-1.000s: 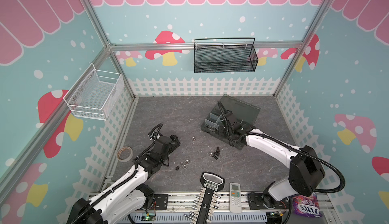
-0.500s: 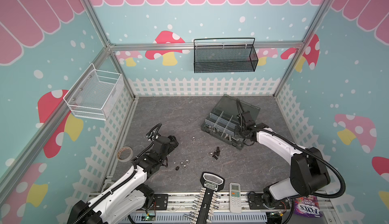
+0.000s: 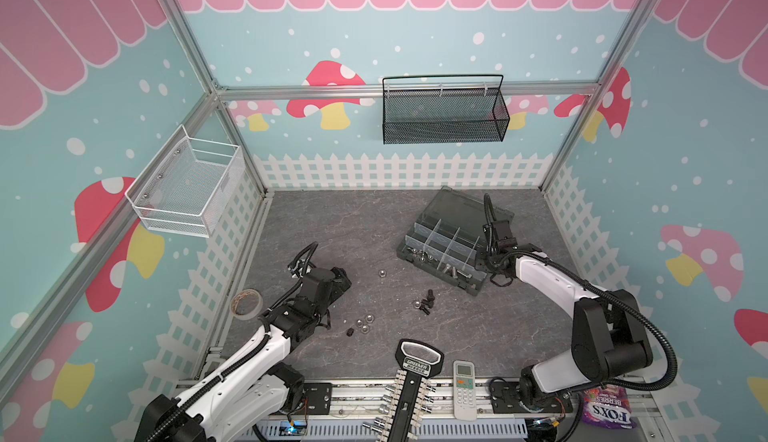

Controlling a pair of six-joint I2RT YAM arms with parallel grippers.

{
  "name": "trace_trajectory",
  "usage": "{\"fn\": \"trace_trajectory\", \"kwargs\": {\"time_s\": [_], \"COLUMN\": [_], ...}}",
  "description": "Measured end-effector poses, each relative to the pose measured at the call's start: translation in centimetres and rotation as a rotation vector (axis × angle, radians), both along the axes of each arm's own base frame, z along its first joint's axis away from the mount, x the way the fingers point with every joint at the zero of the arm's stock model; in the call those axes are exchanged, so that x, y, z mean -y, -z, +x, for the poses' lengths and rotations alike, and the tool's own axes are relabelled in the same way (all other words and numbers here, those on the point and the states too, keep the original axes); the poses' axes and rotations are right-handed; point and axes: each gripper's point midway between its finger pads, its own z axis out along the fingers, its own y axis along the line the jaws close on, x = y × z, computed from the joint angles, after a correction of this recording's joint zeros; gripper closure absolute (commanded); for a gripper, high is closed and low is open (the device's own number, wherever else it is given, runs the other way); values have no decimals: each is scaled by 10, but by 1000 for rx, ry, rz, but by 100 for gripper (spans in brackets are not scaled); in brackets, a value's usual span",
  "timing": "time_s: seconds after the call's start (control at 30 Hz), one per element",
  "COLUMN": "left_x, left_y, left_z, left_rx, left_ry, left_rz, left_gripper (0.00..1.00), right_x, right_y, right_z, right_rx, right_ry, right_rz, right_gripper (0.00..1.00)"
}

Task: Sort the screws and nuts into containers
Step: 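Carry the black bolt with the right gripper into an empty compartment and release, then move the right gripper back down over the remaining black bolts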

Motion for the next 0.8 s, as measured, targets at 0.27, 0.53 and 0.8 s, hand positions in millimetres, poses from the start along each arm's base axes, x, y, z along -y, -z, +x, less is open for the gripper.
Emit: {"fn": "trace_trajectory", "kwargs": {"time_s": [0.27,0.53,0.8], "left_x": [1,-4,-7], "left_y": [3,4,22], "left_z": [1,5,1], "left_rx": [-17,-9,-35], "left_ry": [13,-4,-14], "left_rz": [-29,-67,-121], "left_gripper": [0,0,0], "right_x": [1,3,-16], "right_y": [3,-6,-63], "right_z": [6,3,-19], "right_rx": [7,24,148], "right_ry": [-13,-17,-52], "right_rz": [-1,-5,62], "right_gripper": [63,58,55]}}
